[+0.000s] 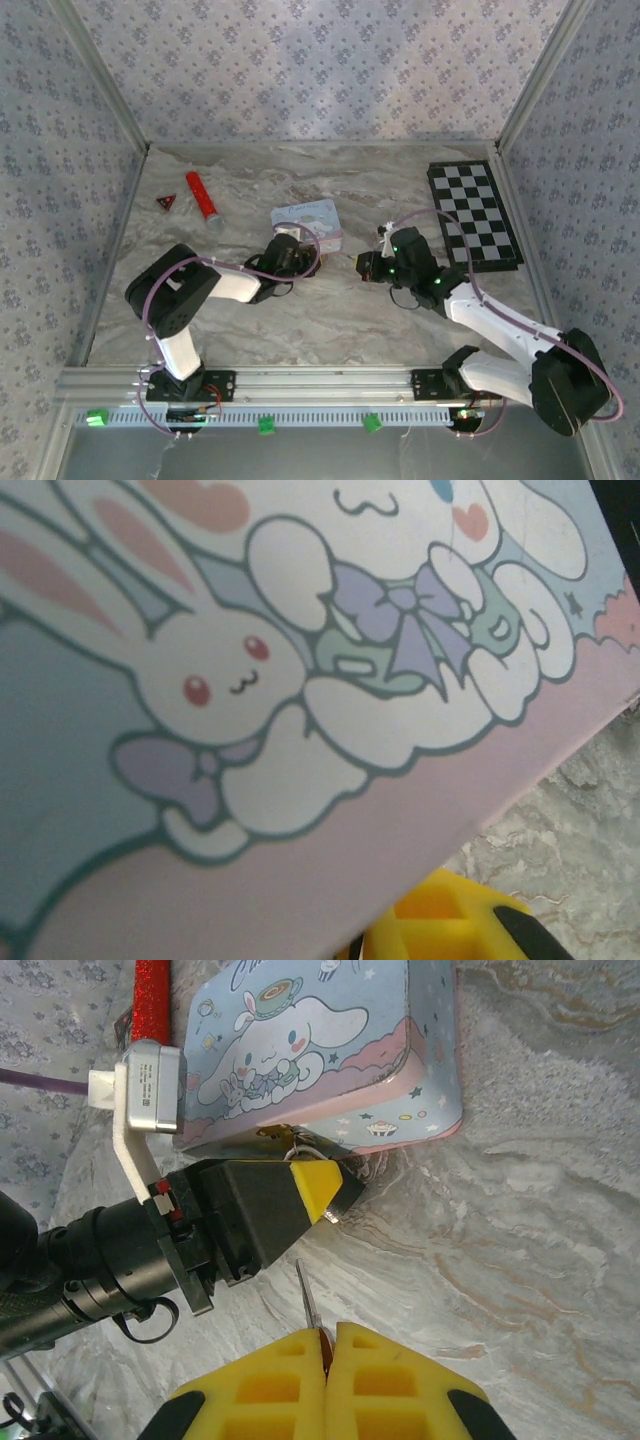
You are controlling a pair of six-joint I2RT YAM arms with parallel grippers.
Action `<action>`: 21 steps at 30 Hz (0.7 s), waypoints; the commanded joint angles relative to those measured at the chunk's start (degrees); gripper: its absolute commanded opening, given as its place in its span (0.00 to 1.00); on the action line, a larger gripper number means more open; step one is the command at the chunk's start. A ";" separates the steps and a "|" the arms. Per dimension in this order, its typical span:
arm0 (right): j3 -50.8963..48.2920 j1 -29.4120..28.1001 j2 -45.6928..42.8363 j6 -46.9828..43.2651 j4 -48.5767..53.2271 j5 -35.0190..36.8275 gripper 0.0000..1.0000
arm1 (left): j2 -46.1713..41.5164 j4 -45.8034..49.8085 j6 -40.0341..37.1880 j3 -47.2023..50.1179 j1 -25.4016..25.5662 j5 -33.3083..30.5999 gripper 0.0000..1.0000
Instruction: Unlock the padlock with the key
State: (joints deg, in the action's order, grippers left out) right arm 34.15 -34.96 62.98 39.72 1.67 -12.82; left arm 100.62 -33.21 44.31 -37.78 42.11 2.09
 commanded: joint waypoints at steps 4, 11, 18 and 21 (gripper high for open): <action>-1.97 -0.38 3.20 5.36 -4.36 -2.57 0.00 | -2.36 -2.70 2.68 0.10 -1.10 3.34 0.15; -5.16 -0.36 7.97 12.82 -12.88 -6.16 0.00 | -3.05 -3.94 7.93 0.16 -2.68 8.50 0.14; -7.67 -0.19 13.62 19.70 -21.59 -8.47 0.00 | -3.15 -6.55 12.63 1.12 -3.67 11.47 0.14; -8.48 -0.11 16.93 22.44 -26.83 -10.01 0.00 | -2.47 -8.30 14.89 1.22 -4.22 13.43 0.14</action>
State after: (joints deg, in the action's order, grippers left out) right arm 26.65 -35.03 77.69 57.49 -18.39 -20.47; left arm 99.74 -36.29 56.07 -36.53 38.39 12.08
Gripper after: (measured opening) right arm 0.051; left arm 0.144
